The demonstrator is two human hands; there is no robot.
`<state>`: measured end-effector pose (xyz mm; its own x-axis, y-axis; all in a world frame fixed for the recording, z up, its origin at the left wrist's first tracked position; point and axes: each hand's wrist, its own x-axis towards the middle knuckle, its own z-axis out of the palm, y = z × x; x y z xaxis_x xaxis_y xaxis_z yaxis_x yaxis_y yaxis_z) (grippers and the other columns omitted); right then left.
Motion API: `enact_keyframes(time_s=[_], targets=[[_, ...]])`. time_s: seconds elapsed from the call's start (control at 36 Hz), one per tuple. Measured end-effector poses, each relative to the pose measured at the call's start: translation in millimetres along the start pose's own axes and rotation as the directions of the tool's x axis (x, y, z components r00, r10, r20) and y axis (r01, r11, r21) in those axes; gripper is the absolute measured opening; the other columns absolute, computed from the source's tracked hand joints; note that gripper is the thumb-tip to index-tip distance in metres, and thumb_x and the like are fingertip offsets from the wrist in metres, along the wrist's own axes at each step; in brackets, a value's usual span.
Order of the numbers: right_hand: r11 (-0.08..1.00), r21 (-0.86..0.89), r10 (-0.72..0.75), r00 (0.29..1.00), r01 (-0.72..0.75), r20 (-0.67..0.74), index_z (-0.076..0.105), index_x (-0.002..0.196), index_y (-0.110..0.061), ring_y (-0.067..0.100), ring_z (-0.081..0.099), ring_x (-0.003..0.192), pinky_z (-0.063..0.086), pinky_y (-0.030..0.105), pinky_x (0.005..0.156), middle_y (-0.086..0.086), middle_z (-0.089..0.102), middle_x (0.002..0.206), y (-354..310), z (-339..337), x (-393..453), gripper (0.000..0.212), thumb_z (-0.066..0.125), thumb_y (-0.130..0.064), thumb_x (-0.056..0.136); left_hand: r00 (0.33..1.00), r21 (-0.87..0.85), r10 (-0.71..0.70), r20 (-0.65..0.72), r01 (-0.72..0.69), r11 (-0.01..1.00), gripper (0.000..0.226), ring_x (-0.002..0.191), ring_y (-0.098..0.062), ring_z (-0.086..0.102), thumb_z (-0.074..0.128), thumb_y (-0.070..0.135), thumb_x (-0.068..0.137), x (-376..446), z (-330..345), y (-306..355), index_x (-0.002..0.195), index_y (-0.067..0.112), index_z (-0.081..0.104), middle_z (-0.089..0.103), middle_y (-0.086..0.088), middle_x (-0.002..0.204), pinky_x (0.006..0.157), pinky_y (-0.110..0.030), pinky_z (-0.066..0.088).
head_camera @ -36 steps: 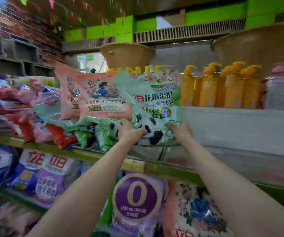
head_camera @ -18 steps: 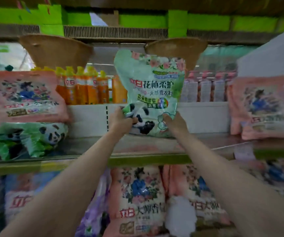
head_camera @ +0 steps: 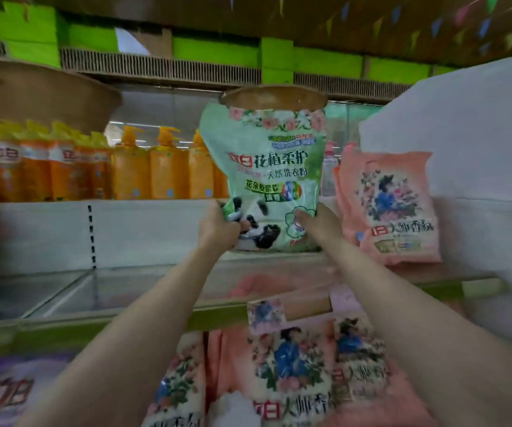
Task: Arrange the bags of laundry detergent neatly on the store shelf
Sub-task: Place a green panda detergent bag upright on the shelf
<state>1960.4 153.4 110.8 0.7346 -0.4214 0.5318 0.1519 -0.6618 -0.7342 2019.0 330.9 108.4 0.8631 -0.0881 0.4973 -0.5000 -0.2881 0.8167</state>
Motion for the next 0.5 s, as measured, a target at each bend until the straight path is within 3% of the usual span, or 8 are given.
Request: enact_keyframes(time_s=[0.14,0.31,0.42,0.5], targets=[[1.000,-0.018,0.003,0.994,-0.001,0.112,0.045,0.133,-0.001,0.030,0.048,0.126,0.037,0.034,0.102,0.014,0.050,0.138,33.5,-22.3,31.2,0.048,0.052,-0.028,0.095,1.000,0.045,-0.008,0.017,0.007,0.999,0.043,0.081,-0.025,0.055,0.074,0.017,0.077,17.3,44.1,-4.7,0.106,0.006,0.045,0.060,-0.015,0.100,0.063,-0.036,0.048],[0.999,-0.034,0.036,0.972,-0.029,0.230,0.051,0.129,-0.004,0.031,0.052,0.120,0.040,0.037,0.100,0.015,0.054,0.134,71.0,-26.6,64.2,0.042,0.056,-0.024,0.093,0.998,0.262,0.013,0.066,-0.030,0.965,0.044,0.098,-0.030,0.055,0.076,0.020,0.076,37.0,75.0,-7.4,0.092,0.009,0.036,0.046,-0.003,0.080,0.067,-0.031,0.034],[1.000,-0.018,0.028,0.953,-0.023,0.302,0.041,0.137,-0.006,0.031,0.048,0.124,0.039,0.039,0.104,0.013,0.048,0.140,90.5,-17.4,81.3,0.051,0.055,-0.028,0.093,0.995,0.343,-0.016,0.094,-0.017,0.939,0.045,0.108,-0.031,0.053,0.072,0.015,0.079,51.1,86.7,-14.3,0.111,0.006,0.042,0.056,-0.014,0.111,0.081,-0.035,0.041],[1.000,0.002,0.012,0.941,-0.013,0.340,0.043,0.136,-0.010,0.026,0.055,0.112,0.046,0.034,0.092,0.010,0.051,0.137,103.0,-10.3,93.6,0.053,0.059,-0.032,0.091,0.995,0.375,0.007,0.098,-0.043,0.926,0.042,0.098,-0.027,0.053,0.066,0.010,0.081,59.6,92.5,-25.3,0.113,0.011,0.038,0.053,-0.013,0.107,0.080,-0.038,0.044]])
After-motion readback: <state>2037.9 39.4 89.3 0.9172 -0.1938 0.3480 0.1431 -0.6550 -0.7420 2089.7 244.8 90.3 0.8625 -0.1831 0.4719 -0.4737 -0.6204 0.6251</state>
